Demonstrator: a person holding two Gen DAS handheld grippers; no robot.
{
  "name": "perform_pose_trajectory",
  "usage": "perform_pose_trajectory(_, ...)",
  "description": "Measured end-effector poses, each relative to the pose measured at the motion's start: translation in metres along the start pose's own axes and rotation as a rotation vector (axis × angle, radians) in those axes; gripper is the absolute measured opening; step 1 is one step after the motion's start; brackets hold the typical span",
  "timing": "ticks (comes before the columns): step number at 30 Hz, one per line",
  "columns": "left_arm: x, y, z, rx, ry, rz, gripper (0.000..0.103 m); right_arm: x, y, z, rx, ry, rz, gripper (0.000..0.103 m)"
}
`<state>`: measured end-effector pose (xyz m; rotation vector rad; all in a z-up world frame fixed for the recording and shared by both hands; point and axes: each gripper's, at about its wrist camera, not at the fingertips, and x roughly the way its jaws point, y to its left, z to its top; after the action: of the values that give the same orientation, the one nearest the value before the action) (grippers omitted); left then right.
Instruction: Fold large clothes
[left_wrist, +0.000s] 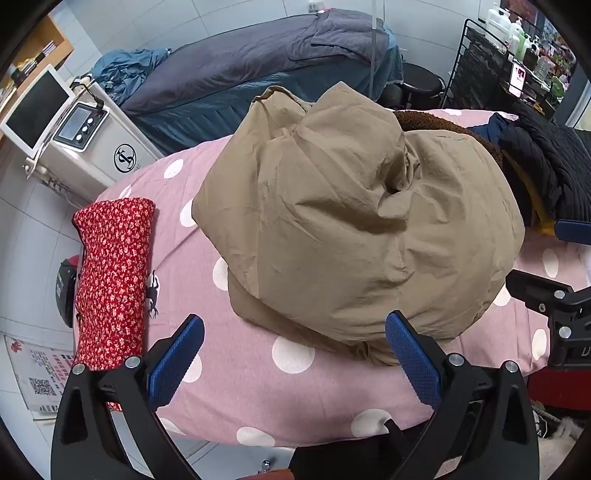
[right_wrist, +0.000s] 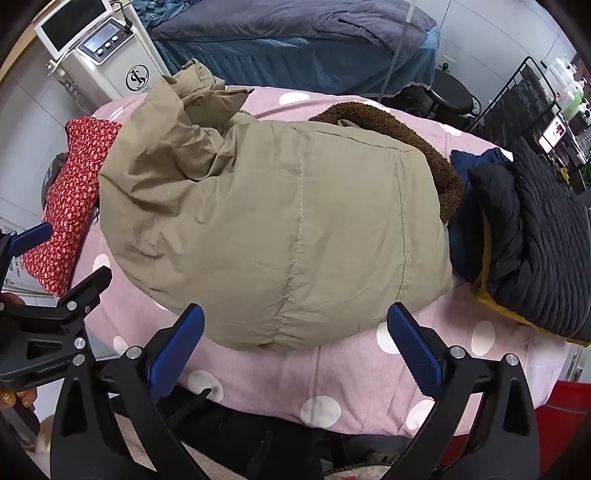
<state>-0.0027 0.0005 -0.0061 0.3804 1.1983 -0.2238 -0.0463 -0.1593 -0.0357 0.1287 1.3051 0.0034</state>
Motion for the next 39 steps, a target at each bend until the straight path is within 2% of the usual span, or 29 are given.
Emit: perform_pose_trajectory(39,0.005,0.01,0.003,-0.015,0.02,0.006,0.097,0.01,-0.001,0.0,-0.013,0.025,-0.009,0.098)
